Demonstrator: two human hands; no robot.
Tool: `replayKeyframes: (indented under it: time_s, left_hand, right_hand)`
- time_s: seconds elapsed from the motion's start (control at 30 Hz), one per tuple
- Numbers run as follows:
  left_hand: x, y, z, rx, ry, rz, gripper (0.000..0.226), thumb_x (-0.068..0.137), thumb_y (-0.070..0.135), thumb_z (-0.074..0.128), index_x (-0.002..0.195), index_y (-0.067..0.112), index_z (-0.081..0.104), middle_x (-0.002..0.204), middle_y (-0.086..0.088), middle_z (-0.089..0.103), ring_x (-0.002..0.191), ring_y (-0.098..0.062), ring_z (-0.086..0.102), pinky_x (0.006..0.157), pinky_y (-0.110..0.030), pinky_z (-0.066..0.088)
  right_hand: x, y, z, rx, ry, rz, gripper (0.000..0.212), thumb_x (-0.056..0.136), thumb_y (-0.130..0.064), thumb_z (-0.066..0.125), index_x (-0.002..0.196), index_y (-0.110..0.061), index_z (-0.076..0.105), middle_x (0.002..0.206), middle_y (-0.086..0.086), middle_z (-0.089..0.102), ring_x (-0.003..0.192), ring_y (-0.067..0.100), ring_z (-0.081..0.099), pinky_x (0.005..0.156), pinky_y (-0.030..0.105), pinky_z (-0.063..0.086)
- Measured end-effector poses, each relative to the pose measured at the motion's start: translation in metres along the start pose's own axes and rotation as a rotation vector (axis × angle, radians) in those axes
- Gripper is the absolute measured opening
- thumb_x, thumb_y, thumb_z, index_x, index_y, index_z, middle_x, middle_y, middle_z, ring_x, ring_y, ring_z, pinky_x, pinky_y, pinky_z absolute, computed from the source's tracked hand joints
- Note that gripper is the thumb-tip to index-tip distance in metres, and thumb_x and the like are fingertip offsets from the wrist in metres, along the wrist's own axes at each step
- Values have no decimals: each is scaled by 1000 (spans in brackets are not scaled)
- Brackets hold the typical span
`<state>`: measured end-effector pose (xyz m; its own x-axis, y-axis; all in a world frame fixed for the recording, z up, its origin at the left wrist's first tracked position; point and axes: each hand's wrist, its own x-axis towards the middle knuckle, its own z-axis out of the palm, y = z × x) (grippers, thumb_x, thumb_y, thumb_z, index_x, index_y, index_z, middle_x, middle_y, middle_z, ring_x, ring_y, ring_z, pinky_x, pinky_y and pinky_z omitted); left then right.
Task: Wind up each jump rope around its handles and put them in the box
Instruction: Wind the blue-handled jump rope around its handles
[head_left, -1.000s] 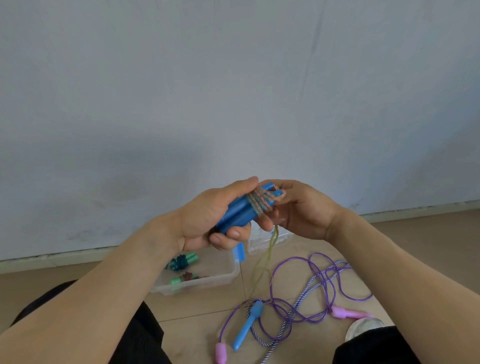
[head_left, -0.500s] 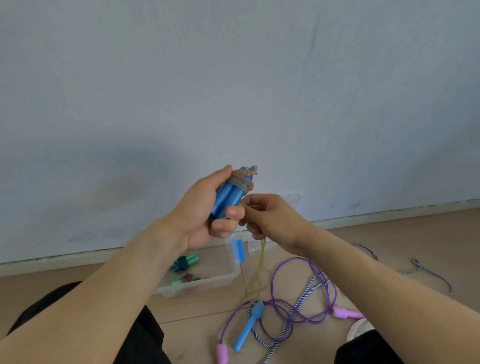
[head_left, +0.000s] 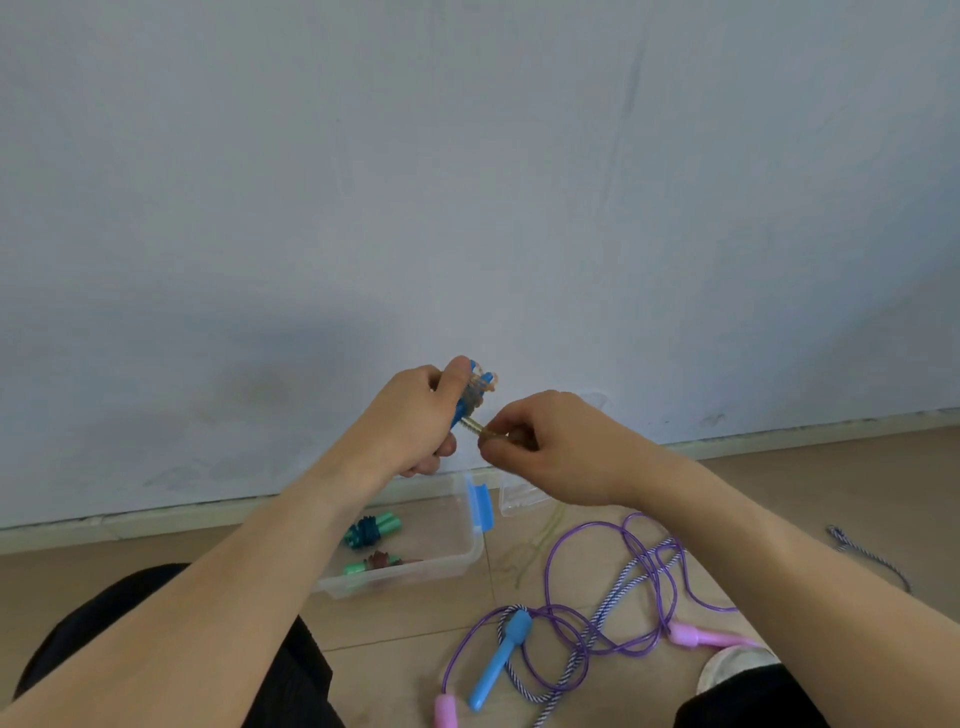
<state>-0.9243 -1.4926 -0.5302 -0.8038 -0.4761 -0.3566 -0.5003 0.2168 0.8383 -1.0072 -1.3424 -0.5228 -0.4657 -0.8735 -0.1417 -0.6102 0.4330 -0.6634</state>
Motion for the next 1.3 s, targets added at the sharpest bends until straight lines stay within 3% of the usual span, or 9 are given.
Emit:
replayKeyframes:
  time_s: [0.23,0.4,0.53,0.7,0.83,0.93,1.07,1.17,1.3]
  left_hand:
    - [-2,-9,20,340,-195,-3,58,100,61,23,94,16,59,68,-7,57,49,-18,49,46,-23,41]
    - [-15,1,15,156,-577,-182,80,84,81,5,85,24,61,56,-4,44,39,-10,26,39,-17,21]
    - [-22,3,13,24,-906,-195,76,80,84,29,101,17,57,71,-5,43,46,-8,31,36,-14,21]
    - [-34,10,5,-24,-1044,12,42,92,41,60,122,13,65,62,5,31,49,-8,30,41,-21,15]
    - [-40,10,12,-102,-882,197,29,92,35,61,109,12,64,57,9,39,46,-7,33,40,-18,22]
    - [-39,10,16,-218,-728,292,30,90,39,65,102,11,63,62,2,39,50,-11,34,41,-20,22]
    - [-38,17,14,-353,-615,217,61,91,54,44,108,-3,56,55,-6,34,40,-11,31,40,-18,19]
    - [-37,17,19,-388,-538,173,52,100,49,32,108,2,53,54,-6,33,36,-11,29,41,-20,17]
    - [-33,15,23,-492,-386,211,46,104,42,26,109,2,49,53,-9,38,36,-13,31,38,-22,22]
  right_hand:
    - [-4,6,-8,-419,46,-243,21,97,-29,55,85,-21,70,67,-3,60,62,16,52,61,30,42]
    - [-7,9,-27,-133,103,-157,24,63,-32,91,77,-20,77,65,-8,69,59,5,61,57,15,45]
    - [-13,3,-37,92,45,-67,37,45,-22,99,71,-17,73,64,1,70,54,4,58,54,22,46]
    - [-15,0,-44,413,-76,-115,29,53,-21,89,73,-10,72,62,6,68,57,16,59,54,28,48]
    - [-11,5,-44,555,-96,-86,19,68,-22,81,75,-10,69,63,-2,66,54,9,57,50,19,44]
    - [-5,15,-49,592,-52,-65,14,75,-31,81,75,-19,72,72,1,67,67,24,56,60,30,44]
    - [0,24,-49,709,-58,-36,28,69,-38,83,85,-18,74,87,12,66,82,32,51,73,42,38]
    - [5,27,-45,684,-16,-57,9,84,-13,68,90,-17,74,91,16,64,86,30,47,73,42,34]
    - [7,24,-44,706,28,-139,31,81,4,55,96,-17,73,86,14,60,70,22,48,63,29,39]
